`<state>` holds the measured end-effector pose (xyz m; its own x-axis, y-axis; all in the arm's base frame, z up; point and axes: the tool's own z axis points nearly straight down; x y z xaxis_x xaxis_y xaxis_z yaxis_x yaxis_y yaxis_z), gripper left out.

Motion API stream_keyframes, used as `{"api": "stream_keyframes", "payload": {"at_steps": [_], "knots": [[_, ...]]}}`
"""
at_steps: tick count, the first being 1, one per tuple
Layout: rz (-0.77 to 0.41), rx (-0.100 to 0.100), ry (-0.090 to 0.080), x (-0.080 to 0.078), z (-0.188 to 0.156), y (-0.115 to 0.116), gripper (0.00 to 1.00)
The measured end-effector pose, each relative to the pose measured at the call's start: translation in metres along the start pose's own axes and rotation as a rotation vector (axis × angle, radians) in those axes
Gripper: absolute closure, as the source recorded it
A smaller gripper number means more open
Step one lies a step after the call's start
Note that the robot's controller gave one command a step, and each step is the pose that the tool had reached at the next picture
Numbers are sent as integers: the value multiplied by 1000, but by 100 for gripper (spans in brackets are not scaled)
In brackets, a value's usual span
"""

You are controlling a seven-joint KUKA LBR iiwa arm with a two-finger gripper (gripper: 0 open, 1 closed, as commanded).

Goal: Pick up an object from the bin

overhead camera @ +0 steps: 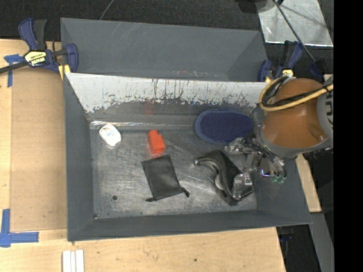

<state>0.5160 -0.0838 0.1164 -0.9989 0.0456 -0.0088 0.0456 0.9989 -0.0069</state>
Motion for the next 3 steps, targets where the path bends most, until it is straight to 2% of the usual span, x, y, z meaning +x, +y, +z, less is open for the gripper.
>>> {"api": "stream_keyframes", "payload": {"at_steps": [1,2,3], "knots": [[80,4,8,-2,4,-5,0],[79,5,9,-2,4,-5,100],[79,4,9,-3,4,-4,0]]}}
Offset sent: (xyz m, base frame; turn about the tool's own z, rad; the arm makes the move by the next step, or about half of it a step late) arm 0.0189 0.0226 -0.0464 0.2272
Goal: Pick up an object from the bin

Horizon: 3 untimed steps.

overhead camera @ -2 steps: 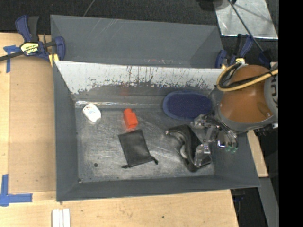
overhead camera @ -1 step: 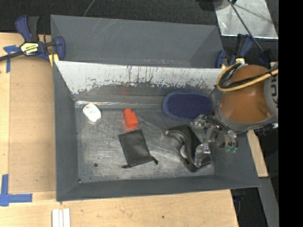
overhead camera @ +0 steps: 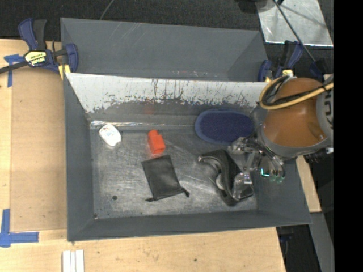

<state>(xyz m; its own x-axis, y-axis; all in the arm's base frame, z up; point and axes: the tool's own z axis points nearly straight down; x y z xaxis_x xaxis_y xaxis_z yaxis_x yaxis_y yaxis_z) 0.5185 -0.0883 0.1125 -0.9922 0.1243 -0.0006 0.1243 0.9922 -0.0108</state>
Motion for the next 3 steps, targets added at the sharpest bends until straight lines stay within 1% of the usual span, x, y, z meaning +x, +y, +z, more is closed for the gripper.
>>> {"api": "stream_keyframes", "payload": {"at_steps": [1,2,3], "knots": [[-494,4,-22,-4,-2,26,0],[-409,5,-18,-9,0,24,0],[-627,10,-28,3,-3,58,0]]}}
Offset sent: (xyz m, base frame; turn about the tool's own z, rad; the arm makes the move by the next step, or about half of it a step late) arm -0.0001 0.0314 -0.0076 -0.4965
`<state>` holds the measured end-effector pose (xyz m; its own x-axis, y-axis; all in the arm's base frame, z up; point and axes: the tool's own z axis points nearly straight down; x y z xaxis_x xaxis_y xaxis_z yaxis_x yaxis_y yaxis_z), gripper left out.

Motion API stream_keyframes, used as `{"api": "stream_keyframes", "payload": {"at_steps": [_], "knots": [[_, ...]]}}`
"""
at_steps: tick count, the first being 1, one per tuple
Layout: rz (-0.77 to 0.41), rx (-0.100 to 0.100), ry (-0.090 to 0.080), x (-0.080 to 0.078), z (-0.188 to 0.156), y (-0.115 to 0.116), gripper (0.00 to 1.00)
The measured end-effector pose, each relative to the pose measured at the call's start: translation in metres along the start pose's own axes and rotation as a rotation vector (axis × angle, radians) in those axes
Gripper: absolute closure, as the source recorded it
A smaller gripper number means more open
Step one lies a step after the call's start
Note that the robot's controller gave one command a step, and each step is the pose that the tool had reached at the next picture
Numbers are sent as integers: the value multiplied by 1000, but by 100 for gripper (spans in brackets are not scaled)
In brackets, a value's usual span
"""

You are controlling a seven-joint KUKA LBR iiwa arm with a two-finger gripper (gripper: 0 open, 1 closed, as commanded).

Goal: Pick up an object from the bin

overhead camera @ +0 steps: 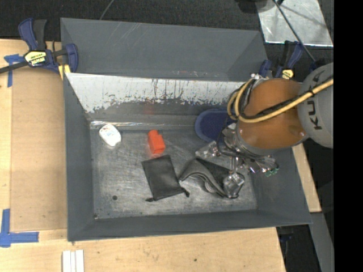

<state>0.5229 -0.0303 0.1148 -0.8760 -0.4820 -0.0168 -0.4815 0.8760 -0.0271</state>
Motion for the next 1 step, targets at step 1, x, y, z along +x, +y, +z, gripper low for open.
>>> {"api": "stream_keyframes", "payload": {"at_steps": [1], "knots": [[34,-8,1,1,1,-5,0]]}}
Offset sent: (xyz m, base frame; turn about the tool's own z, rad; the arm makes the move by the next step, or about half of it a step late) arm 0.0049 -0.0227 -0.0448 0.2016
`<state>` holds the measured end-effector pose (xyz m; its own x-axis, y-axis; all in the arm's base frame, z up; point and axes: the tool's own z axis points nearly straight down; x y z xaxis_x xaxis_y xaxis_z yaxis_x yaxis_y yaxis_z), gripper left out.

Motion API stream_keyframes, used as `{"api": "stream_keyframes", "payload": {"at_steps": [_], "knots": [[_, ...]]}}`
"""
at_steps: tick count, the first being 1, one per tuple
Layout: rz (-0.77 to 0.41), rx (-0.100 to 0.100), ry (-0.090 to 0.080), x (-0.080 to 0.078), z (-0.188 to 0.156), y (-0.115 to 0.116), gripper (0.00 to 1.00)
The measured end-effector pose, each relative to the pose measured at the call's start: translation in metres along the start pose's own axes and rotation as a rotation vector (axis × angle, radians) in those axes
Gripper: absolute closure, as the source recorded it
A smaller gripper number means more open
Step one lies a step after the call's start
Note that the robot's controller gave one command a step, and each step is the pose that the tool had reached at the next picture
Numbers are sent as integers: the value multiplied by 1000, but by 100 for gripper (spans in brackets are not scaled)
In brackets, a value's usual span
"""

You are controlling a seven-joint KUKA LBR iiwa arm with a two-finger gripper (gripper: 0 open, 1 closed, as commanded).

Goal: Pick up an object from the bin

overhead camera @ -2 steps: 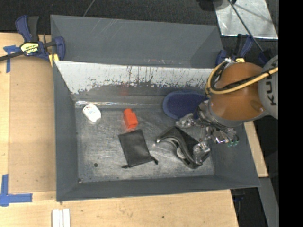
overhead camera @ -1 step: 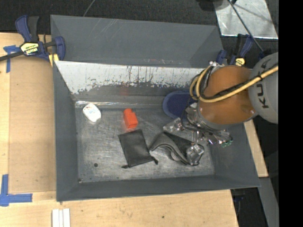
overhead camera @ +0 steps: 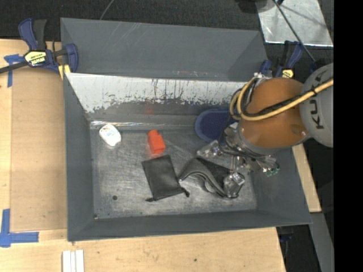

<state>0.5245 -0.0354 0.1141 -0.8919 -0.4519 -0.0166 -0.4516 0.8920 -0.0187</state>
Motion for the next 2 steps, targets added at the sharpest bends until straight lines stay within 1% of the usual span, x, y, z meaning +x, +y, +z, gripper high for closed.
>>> {"api": "stream_keyframes", "payload": {"at_steps": [1,2], "knots": [[118,-16,14,17,-9,23,0],[30,-15,-20,33,36,-35,0]]}}
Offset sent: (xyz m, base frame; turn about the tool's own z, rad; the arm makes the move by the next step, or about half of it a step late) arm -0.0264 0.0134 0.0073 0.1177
